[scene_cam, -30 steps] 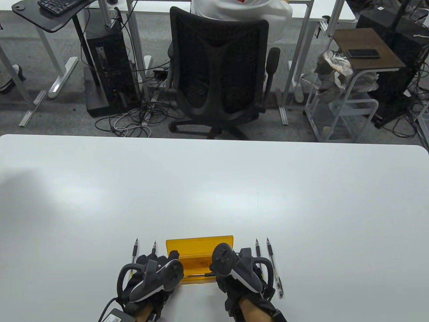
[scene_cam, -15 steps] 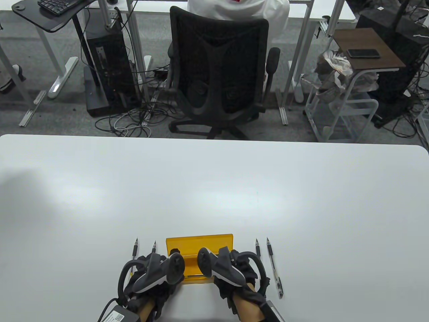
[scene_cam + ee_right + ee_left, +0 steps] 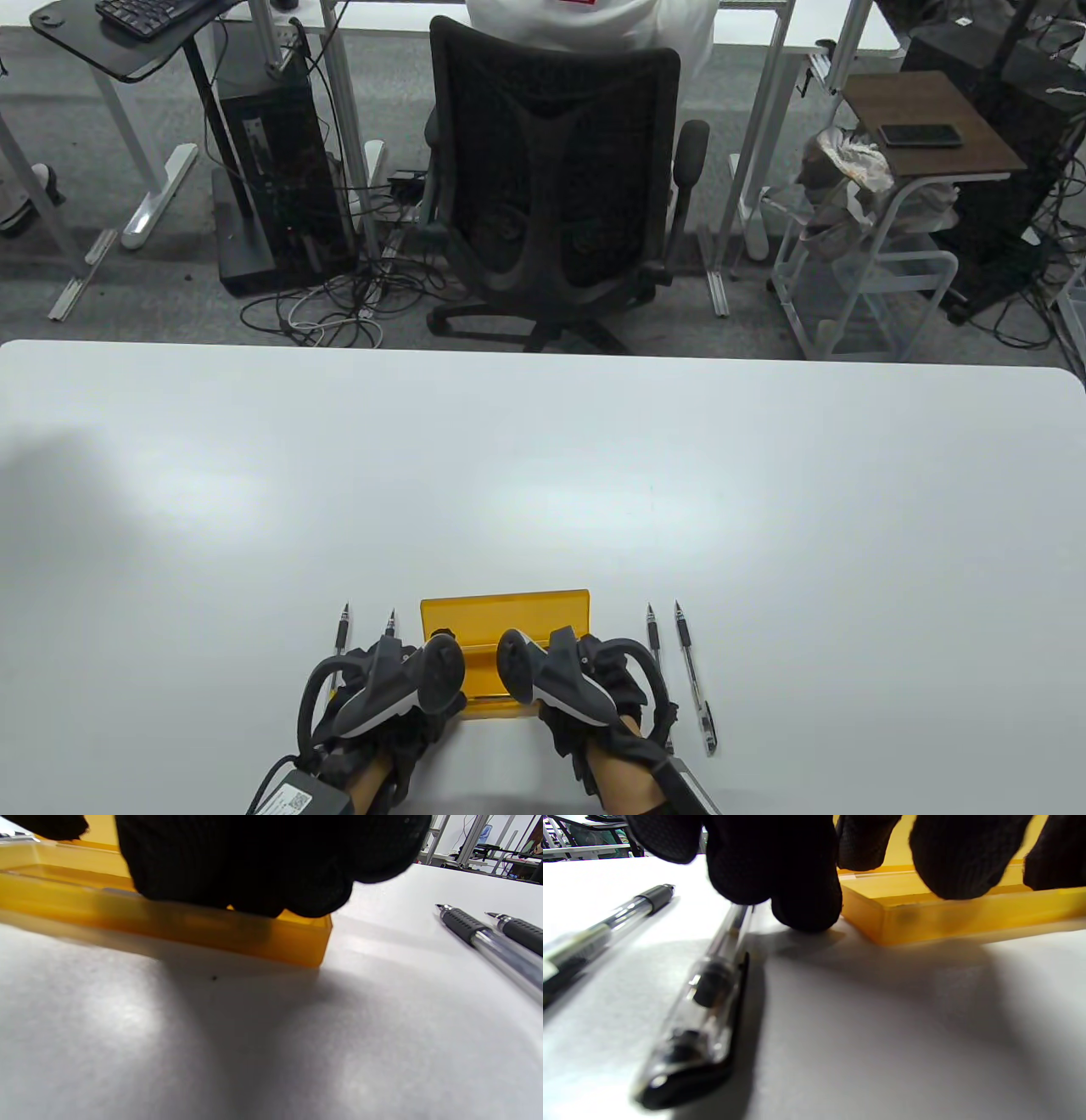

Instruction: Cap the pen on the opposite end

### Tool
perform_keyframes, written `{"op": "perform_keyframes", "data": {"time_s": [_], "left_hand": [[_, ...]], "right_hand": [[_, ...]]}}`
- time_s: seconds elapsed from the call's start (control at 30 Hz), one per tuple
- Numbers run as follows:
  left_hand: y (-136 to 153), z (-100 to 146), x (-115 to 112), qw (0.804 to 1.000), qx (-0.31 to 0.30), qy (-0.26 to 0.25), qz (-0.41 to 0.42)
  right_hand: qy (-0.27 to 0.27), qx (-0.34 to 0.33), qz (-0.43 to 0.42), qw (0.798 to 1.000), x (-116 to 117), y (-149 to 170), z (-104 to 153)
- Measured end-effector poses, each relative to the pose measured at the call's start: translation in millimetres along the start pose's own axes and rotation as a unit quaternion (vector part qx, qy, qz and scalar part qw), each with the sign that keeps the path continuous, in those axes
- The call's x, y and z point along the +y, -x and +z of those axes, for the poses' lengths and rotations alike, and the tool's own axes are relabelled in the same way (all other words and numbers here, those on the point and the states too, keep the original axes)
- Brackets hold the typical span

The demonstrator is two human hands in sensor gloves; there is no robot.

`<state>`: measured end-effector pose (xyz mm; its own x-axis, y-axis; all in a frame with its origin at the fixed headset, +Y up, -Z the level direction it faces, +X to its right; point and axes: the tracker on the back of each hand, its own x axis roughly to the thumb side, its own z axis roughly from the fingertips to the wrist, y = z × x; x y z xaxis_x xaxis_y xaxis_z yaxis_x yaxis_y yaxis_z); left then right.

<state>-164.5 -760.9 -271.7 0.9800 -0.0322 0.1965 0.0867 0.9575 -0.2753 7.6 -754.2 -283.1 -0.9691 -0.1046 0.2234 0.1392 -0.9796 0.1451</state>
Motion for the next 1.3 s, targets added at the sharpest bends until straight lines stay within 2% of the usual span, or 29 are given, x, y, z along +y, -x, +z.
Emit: {"op": "perform_keyframes", "data": {"time_s": [0.47, 0.77, 1.1, 1.23, 1.3], "left_hand": [[1, 0, 1, 1.000, 0.004, 0.003, 0.004], [0, 0, 1, 1.000, 0.008, 0.002, 0.006], [1, 0, 0, 1.000, 0.011, 0.001, 0.010], [2, 0, 0, 1.000, 0.013, 0.000, 0.016], [2, 0, 0, 1.000, 0.013, -0.001, 0.018]], "right_hand": [[0.056, 0.028, 0.018, 0.998, 0, -1, 1], [0.038, 0.003, 0.019, 0.999, 0, -4, 1], [0.045, -0.011, 0.042, 0.998, 1, -4, 4], [0.055, -0.011, -0.021, 0.998, -14, 11, 11], [0.058, -0.006, -0.022, 0.998, -21, 16, 16]]}}
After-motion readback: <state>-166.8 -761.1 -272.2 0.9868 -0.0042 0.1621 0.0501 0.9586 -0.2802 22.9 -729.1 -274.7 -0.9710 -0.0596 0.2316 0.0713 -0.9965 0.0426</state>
